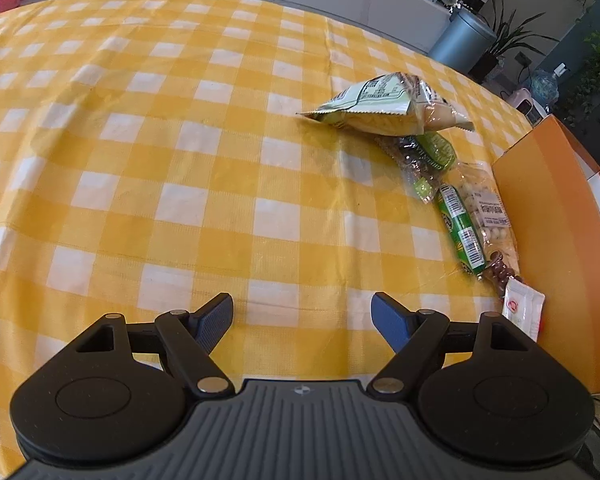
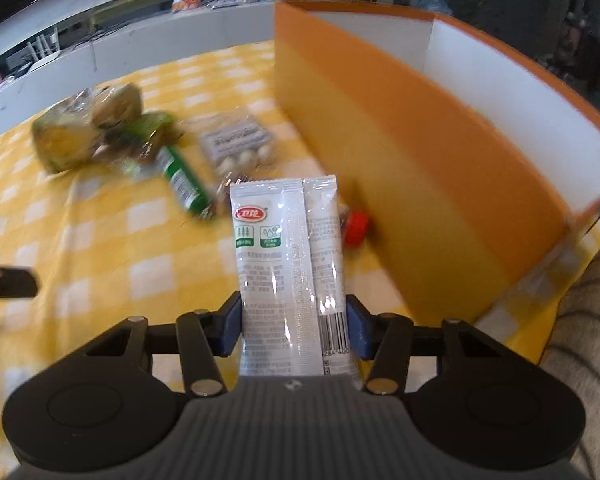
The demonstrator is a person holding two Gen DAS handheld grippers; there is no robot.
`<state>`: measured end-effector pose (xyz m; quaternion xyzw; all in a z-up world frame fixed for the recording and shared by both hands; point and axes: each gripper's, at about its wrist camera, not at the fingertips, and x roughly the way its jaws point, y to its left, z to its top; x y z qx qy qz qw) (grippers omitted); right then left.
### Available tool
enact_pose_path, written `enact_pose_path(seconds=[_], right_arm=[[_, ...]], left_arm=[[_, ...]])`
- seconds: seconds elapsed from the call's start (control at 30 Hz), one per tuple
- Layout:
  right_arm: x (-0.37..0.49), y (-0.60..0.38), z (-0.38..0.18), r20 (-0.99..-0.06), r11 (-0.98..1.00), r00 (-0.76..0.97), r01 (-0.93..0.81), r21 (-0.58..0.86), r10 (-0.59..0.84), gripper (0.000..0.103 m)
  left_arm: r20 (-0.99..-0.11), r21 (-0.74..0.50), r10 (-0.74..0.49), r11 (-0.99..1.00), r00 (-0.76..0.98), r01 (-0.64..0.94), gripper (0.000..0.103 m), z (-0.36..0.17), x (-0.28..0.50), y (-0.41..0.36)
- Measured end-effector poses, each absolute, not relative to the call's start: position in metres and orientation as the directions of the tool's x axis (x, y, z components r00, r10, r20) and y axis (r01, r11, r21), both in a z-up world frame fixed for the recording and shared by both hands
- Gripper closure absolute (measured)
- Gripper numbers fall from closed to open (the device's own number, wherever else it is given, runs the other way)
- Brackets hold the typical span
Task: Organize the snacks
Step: 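Grasp the white stick-shaped packet with the right tool, then grasp the white-and-green chip bag with the left tool while the right tool holds the white packet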
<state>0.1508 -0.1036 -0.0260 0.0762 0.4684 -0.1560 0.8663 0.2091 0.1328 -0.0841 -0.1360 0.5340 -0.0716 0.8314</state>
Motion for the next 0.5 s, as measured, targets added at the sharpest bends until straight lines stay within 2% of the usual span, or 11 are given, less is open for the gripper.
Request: enact_pose_path(seconds=[0.3,0.5], right_arm=[[0.137,-0.105,-0.020,-0.834,0.955,0.529,0.298,0.007,-0.159,0.053],[0.138,-0.110,-0.003,-0.818,0.961,0.566,0.269,0.066,-0.103,0.053]], left_arm=[[-0.871,-0.285,-0.253,0.958,0.422,-0.015,0.011,-0.083,0.208,0.131],[-0.836,-0.360,-0.345,0.932,0.426,0.049,0.011,-0.072,0.206,0.126]])
